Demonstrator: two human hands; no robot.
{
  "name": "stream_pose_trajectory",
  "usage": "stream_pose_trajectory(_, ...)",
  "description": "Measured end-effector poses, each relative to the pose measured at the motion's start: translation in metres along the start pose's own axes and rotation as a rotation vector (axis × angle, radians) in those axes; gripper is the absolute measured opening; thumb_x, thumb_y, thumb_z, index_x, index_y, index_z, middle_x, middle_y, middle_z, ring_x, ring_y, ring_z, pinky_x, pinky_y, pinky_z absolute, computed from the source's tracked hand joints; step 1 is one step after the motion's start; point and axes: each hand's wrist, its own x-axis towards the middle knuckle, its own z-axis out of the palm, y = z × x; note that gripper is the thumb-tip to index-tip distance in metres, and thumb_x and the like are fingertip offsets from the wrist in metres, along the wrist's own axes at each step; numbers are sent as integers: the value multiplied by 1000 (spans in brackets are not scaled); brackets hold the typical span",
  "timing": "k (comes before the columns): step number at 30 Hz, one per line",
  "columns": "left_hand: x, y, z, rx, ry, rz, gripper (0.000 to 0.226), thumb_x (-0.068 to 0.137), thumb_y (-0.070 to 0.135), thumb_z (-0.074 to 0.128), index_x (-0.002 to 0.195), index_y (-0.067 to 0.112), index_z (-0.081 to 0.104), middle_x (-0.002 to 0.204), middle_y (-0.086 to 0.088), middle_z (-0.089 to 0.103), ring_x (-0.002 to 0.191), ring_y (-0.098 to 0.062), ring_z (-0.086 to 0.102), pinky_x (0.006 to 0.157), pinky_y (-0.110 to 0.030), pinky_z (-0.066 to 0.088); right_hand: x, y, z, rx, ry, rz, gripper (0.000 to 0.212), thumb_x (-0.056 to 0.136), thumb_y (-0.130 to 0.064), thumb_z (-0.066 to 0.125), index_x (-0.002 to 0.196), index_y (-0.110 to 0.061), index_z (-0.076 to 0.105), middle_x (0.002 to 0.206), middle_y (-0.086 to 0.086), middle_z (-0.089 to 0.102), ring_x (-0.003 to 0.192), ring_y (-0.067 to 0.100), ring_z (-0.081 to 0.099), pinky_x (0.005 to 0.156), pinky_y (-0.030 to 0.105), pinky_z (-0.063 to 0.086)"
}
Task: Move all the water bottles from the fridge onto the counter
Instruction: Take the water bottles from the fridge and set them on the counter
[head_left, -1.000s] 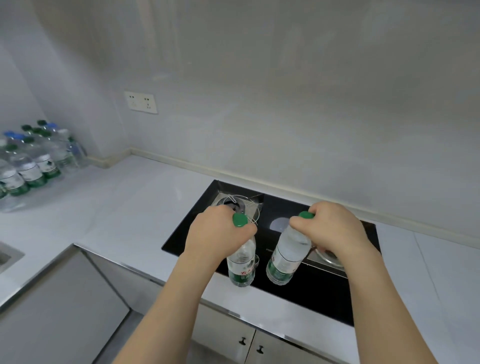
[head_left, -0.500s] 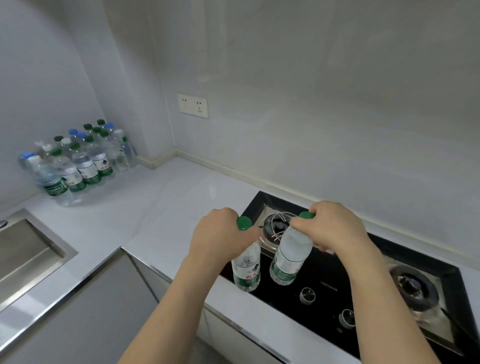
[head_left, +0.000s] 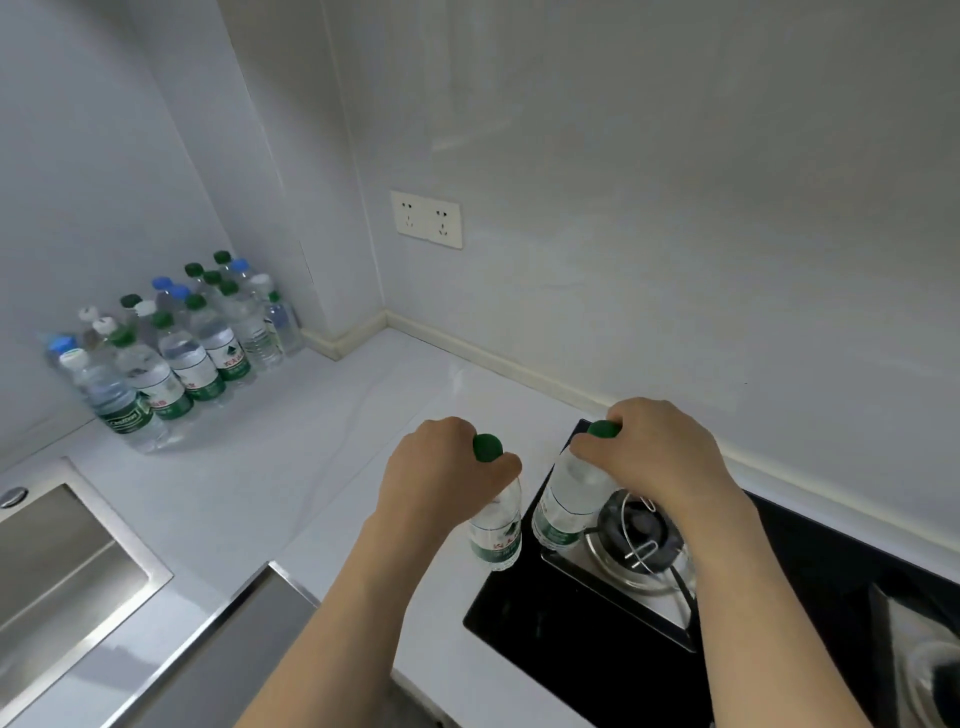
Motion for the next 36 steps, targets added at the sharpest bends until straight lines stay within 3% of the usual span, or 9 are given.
stream_pose_trajectory(15,68,-85,-50,-31,-30,-15,39,73,39,60,63,13,32,59,0,31,54,-18,28,48,-27,23,55,-93,44,-34,-18,66,35,71,-47,60,62,-17,44,59,-1,52,55,20,54,56,27,40)
stream_pose_trajectory(26,95,-164,-95,-34,-28,36,39,71,39,58,64,13,30,60,-1,30,56,-20,26,49,-27,22,52,-179,70,-18,26,97,33,68,-46,58,63,-15,47,55,0,51,51,21,49,53,26,38)
stream_pose_trajectory(32,107,-180,-98,-32,-39,33,40,71,40,59,63,13,31,59,-2,31,55,-21,28,50,-27,24,57,-190,77,3,21,71,33,68,-47,58,60,-18,42,64,10,64,52,21,51,55,27,40)
stream_pose_trajectory(36,120,-177,-95,-14,-34,21,42,71,41,59,62,13,30,58,-1,30,55,-21,27,49,-27,23,69,-191,77,-20,2,54,36,71,-44,60,61,-18,38,56,0,45,52,21,48,53,26,35)
